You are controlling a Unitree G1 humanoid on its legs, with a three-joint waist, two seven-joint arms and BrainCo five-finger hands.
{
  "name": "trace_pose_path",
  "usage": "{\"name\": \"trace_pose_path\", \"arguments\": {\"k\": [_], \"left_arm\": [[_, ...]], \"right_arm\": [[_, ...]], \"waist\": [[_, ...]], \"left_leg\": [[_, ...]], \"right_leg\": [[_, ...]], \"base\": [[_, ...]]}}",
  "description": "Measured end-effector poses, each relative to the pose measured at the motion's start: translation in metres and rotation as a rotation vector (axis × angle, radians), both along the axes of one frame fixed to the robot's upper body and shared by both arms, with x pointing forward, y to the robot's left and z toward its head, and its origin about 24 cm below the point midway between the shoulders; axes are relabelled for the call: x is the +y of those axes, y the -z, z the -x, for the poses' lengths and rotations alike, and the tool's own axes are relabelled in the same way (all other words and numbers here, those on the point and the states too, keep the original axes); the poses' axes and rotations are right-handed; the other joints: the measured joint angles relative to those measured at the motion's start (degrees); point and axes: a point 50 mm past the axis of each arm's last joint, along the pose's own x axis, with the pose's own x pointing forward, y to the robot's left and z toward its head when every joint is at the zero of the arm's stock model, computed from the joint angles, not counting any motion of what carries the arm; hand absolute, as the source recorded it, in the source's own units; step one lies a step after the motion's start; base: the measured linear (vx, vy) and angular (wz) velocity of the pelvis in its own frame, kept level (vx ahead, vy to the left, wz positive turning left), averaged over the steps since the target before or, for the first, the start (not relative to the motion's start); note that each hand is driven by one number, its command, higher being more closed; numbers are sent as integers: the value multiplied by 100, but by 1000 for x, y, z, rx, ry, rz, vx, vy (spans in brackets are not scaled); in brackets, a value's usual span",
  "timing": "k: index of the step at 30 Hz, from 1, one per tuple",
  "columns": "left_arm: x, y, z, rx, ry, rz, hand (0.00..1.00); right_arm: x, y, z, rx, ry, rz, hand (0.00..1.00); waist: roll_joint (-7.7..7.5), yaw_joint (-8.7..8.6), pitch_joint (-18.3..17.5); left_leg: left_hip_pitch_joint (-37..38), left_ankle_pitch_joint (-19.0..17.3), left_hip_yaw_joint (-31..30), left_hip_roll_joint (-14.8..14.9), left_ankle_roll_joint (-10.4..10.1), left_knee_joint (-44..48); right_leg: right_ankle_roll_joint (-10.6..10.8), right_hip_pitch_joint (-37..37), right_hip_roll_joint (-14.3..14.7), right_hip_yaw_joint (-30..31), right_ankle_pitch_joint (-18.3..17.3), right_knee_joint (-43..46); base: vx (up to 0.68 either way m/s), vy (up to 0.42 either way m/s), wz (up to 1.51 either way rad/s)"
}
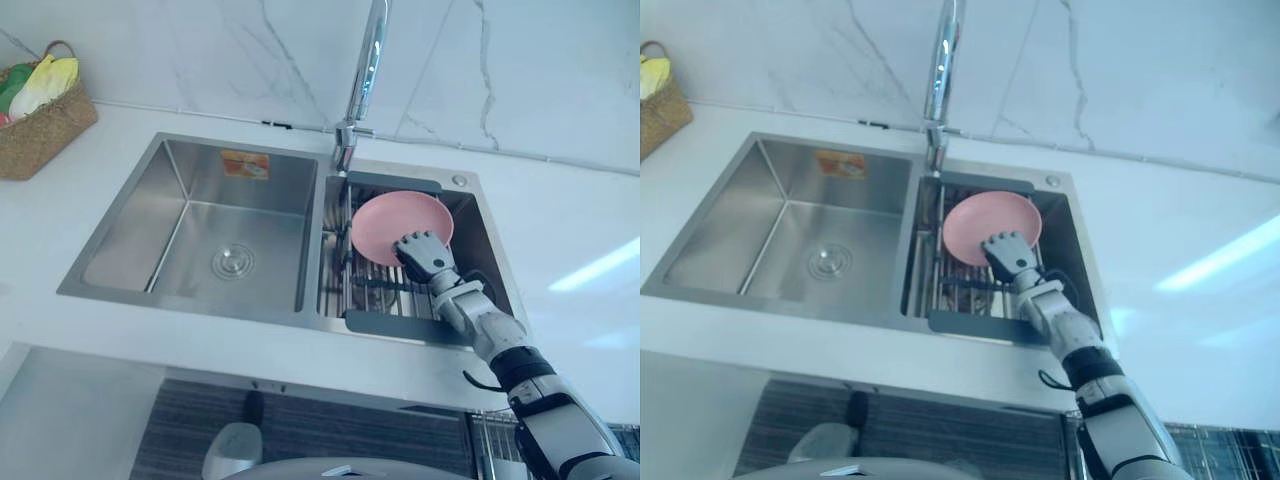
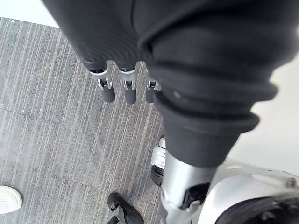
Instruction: Walk over to the sink, pick up the cup, carry it to the dishwasher, place the cup inside the dishwasher, then close the dishwasher door
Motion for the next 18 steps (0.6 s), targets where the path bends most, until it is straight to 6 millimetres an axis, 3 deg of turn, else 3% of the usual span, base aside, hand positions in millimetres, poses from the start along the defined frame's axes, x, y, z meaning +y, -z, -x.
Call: {"name": "trace_pose_path", "arguments": {"k": [5, 13, 18], "left_arm": [[0, 0, -1, -7, -7, 1, 0], [0, 0, -1, -9, -7, 1, 0], [0, 0, -1, -7, -6, 1, 0]], "right_arm": [[-5, -13, -2, -11, -40, 44, 100], [-8, -51, -8, -111, -56, 98, 100], [-24, -73, -6, -183, -6, 95, 100]], "waist": [[5, -85, 3], [14, -113, 5], [9, -277, 3]], "left_leg": [[6, 9, 22, 9, 14, 0], [92, -60, 327, 100, -21, 1], [140, -65, 528, 130, -22, 1]], "right_leg": [[19, -9, 0, 21, 13, 0], [3, -140, 9, 315, 47, -2], [12, -193, 4, 520, 109, -17]], "base": [[0, 0, -2], [0, -5, -20], [21, -6, -22]]}}
